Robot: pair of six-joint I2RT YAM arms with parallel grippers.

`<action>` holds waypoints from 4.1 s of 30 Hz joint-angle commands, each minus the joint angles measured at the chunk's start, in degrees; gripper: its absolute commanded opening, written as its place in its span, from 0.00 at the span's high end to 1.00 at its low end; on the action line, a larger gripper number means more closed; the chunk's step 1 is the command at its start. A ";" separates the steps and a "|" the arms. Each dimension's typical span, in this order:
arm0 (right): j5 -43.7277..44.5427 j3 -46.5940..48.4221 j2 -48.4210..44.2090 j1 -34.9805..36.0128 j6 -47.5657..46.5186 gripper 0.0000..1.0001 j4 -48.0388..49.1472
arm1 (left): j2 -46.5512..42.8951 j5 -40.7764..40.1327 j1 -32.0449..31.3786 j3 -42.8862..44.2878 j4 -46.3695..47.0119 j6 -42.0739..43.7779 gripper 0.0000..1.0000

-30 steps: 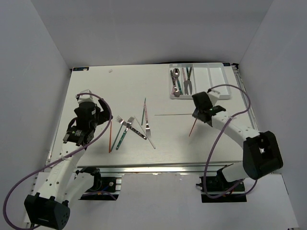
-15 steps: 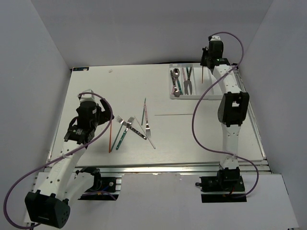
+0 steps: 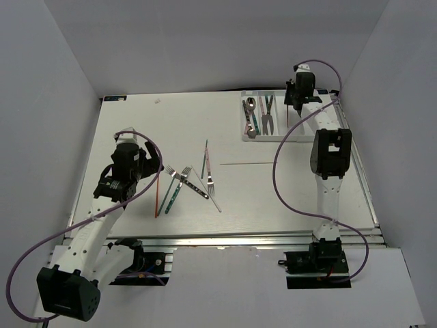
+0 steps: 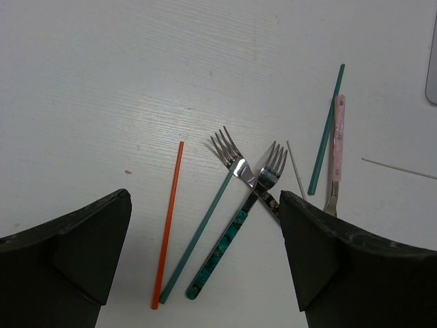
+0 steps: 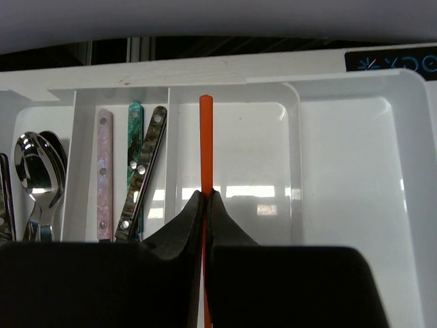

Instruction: Sort the eating utensils into containers

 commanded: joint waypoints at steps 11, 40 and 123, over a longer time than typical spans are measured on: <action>1.31 -4.91 -4.96 0.19 3.13 0.26 0.47 | -2.02 0.43 -0.23 -0.48 0.98 0.50 0.02; -12.58 -48.06 -30.90 25.32 -28.34 0.26 -15.01 | -3.69 0.69 -0.23 -1.01 1.51 0.50 0.02; -8.08 -61.30 -51.01 6.69 17.19 0.11 2.56 | 21.54 -23.29 -22.64 14.47 -3.94 -11.19 0.02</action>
